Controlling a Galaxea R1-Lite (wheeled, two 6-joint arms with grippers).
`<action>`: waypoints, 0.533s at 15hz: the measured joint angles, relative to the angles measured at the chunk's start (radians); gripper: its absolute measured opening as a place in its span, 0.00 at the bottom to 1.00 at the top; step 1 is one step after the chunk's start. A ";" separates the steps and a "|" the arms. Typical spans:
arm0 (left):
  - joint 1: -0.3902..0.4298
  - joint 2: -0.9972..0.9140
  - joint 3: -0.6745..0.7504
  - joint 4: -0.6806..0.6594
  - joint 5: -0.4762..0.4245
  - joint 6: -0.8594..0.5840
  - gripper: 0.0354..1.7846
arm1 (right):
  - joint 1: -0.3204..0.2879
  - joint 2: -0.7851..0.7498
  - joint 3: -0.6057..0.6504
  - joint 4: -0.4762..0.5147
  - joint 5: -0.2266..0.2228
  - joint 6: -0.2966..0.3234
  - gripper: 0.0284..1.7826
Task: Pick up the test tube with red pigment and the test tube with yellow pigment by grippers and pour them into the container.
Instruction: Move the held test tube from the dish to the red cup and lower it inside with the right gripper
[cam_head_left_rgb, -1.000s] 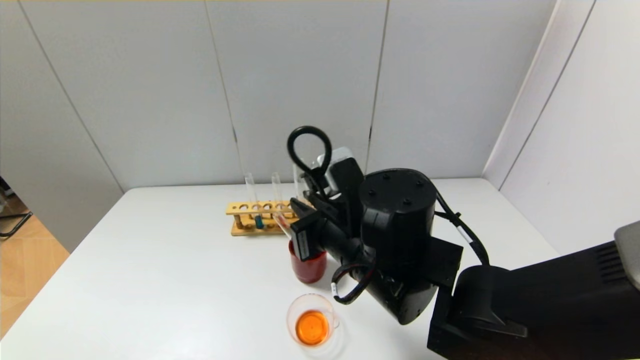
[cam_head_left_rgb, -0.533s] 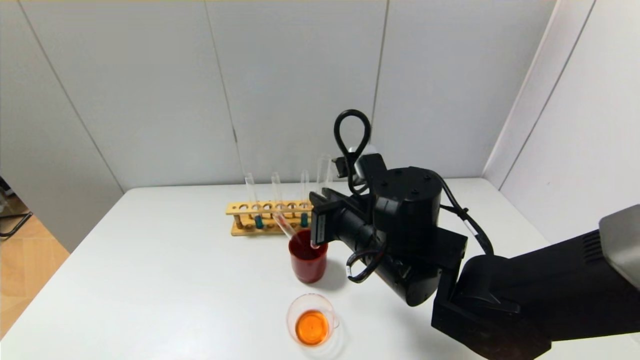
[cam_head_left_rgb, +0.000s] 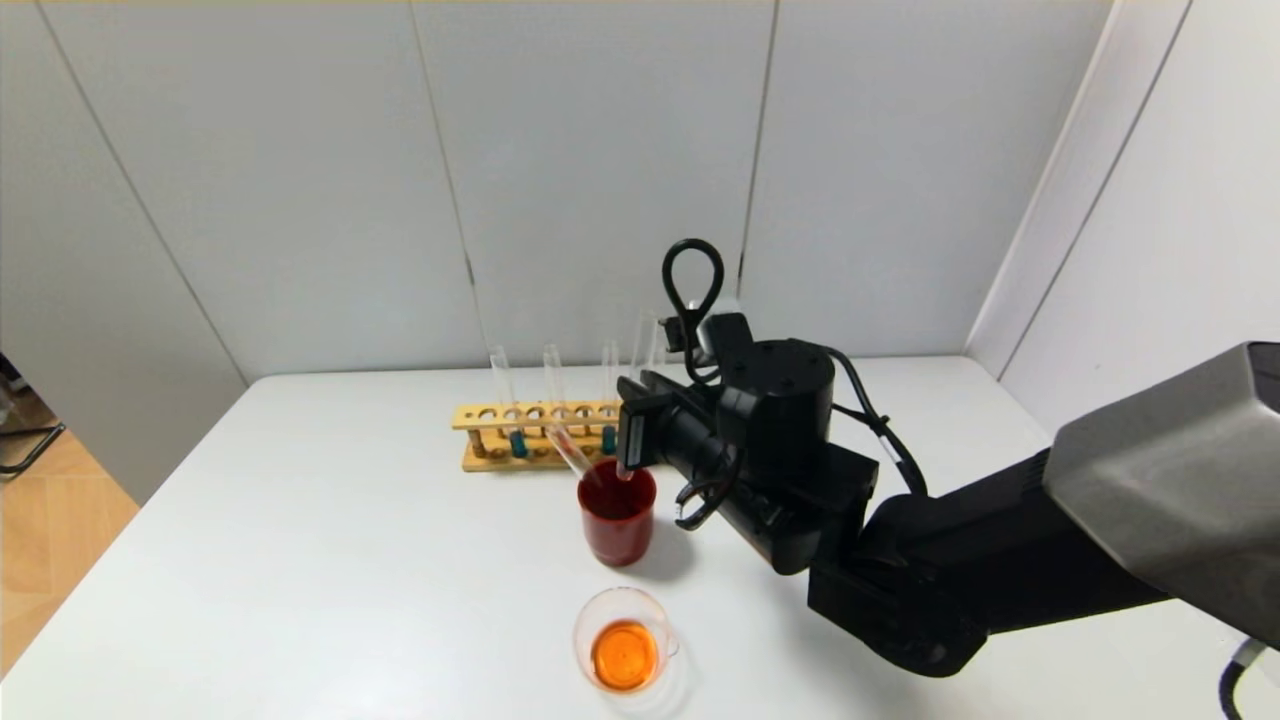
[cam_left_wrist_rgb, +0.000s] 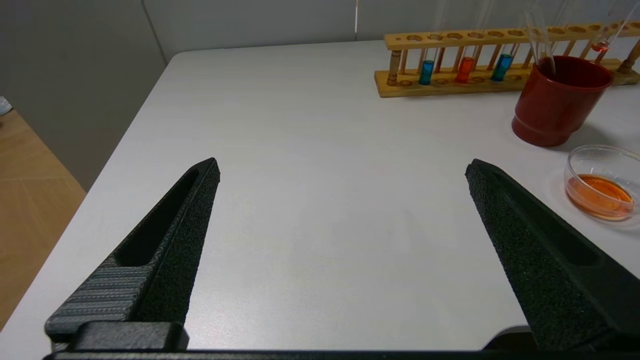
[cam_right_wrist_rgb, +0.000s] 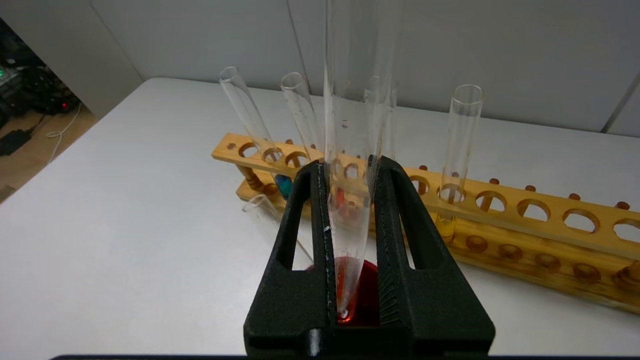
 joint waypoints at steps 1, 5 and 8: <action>0.000 0.000 0.000 0.000 0.000 0.000 0.97 | -0.005 0.015 -0.006 0.000 0.002 0.000 0.17; 0.000 0.000 0.000 0.000 0.000 0.000 0.97 | -0.015 0.058 -0.016 -0.001 0.024 0.001 0.17; 0.000 0.000 0.000 0.000 0.000 0.000 0.97 | -0.023 0.089 -0.033 -0.001 0.030 0.001 0.17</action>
